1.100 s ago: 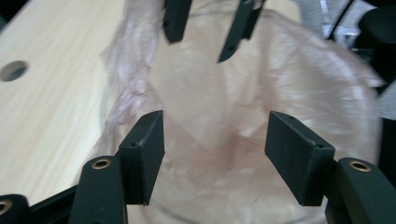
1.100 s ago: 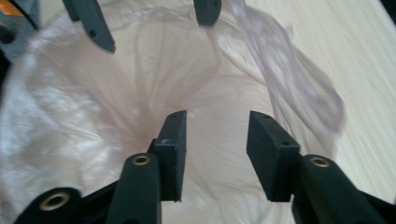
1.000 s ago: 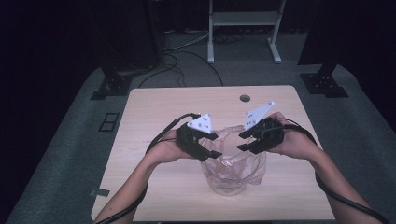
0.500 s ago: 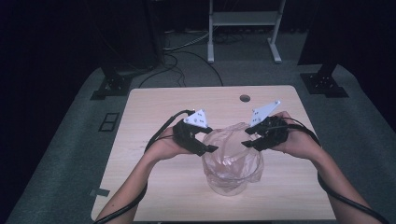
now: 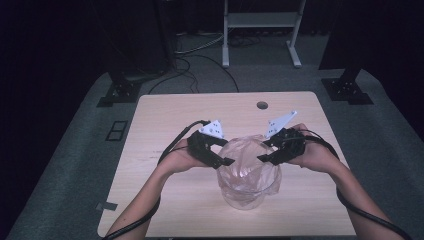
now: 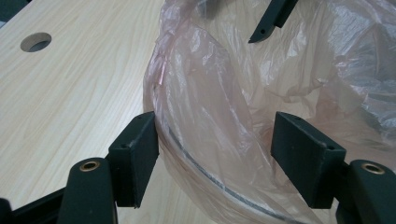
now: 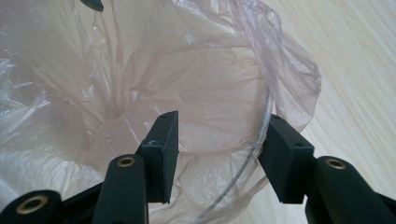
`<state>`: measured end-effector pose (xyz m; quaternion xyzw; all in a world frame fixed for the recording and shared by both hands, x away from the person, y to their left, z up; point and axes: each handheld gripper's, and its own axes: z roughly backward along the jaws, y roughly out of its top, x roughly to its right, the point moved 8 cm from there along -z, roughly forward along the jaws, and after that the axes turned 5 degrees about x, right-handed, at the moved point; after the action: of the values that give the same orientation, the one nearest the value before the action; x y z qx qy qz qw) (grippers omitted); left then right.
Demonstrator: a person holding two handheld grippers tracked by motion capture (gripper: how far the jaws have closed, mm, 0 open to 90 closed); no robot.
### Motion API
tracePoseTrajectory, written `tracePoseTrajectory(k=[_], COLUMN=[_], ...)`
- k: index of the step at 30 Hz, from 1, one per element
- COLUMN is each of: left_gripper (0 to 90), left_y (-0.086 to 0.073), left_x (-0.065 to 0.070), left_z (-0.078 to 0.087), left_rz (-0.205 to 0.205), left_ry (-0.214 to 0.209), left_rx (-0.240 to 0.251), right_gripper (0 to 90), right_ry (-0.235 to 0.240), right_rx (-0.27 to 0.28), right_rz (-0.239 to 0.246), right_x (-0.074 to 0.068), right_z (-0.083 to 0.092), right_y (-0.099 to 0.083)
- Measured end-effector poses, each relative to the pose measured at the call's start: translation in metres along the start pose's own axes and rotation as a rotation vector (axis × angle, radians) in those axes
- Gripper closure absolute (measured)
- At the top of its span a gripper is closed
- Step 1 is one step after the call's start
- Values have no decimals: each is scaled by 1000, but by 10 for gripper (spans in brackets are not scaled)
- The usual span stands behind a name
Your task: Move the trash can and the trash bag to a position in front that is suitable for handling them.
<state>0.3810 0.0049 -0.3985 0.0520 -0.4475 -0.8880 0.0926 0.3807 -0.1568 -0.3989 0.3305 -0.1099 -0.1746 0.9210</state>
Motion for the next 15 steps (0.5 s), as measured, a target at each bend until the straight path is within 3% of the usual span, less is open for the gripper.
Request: tracePoseTrajectory(k=[15], left_gripper=[309], left_y=[-7], left_x=[2], left_z=[-4], left_rz=[19], left_ry=[-18], left_rx=[-6], right_gripper=[498], right_ry=[56], right_rx=[-6], right_rz=[-54], right_x=[-4], right_z=[-9], right_y=[-6])
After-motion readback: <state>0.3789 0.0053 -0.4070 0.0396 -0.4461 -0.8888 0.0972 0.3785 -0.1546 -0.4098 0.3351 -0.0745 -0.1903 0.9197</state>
